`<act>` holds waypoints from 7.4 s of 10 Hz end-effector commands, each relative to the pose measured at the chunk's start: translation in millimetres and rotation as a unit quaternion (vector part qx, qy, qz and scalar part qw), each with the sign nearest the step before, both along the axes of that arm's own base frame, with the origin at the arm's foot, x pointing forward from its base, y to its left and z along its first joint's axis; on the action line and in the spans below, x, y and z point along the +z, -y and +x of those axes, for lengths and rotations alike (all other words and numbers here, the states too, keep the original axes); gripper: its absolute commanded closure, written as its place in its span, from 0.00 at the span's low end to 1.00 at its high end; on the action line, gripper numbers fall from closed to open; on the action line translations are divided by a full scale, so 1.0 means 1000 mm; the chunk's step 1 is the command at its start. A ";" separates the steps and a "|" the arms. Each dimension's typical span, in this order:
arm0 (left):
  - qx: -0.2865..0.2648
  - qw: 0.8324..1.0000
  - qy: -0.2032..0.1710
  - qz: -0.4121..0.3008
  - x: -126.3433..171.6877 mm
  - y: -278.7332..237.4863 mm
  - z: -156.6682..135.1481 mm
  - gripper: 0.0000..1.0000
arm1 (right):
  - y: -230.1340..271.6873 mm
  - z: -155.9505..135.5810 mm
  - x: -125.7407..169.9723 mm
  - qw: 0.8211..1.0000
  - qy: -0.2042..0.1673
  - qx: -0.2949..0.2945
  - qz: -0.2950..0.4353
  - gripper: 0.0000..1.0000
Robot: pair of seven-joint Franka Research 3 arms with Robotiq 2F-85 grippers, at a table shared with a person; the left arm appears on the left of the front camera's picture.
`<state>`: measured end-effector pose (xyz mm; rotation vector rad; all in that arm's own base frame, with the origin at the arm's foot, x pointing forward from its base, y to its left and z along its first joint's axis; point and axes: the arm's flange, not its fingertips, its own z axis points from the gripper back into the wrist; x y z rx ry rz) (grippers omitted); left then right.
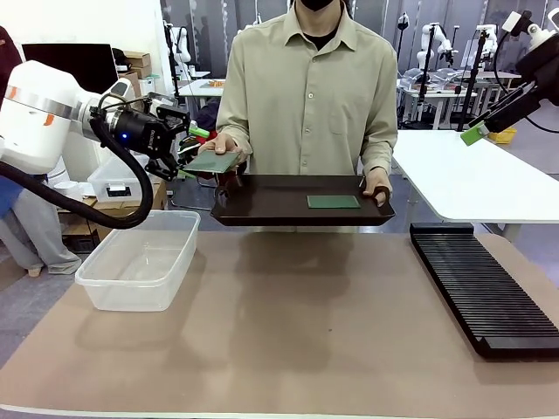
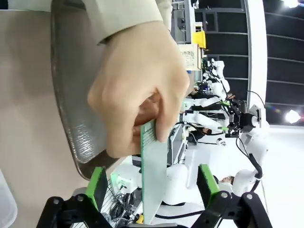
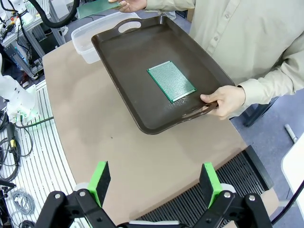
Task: Sort PCBs into racks and boxes based on the side picked up.
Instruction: Pick up the Blank PCB handed by the Human, then if the short side of the Blank PCB is picked up, insert it into the PCB Rack ; if the long side is picked up, place it in the Organizing box.
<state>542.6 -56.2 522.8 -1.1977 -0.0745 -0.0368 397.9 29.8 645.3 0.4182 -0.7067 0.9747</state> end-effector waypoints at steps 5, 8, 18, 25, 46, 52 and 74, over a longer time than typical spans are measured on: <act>-0.030 0.997 0.013 -0.063 -0.002 -0.002 -0.010 0.00 | -0.001 0.000 -0.001 1.000 -0.001 0.005 0.004 0.00; -0.027 0.998 0.003 -0.048 0.001 0.001 -0.004 0.00 | -0.001 0.000 -0.001 1.000 -0.001 0.005 0.004 0.00; -0.010 0.998 0.029 -0.059 0.005 -0.012 -0.020 1.00 | -0.001 0.000 -0.001 1.000 -0.001 0.005 0.004 0.00; -0.017 0.998 0.028 -0.047 0.006 -0.013 -0.015 1.00 | -0.001 0.000 -0.001 1.000 -0.001 0.005 0.004 0.00; -0.007 0.996 0.040 0.081 0.000 -0.025 -0.024 0.98 | -0.001 0.000 -0.001 1.000 -0.001 0.005 0.004 0.00; 0.073 0.956 0.039 0.283 -0.048 -0.061 -0.050 0.98 | -0.001 0.000 -0.001 1.000 -0.001 0.005 0.004 0.00; 0.089 0.916 0.049 0.387 -0.159 -0.072 -0.012 0.21 | -0.001 0.000 -0.001 1.000 -0.001 0.005 0.004 0.00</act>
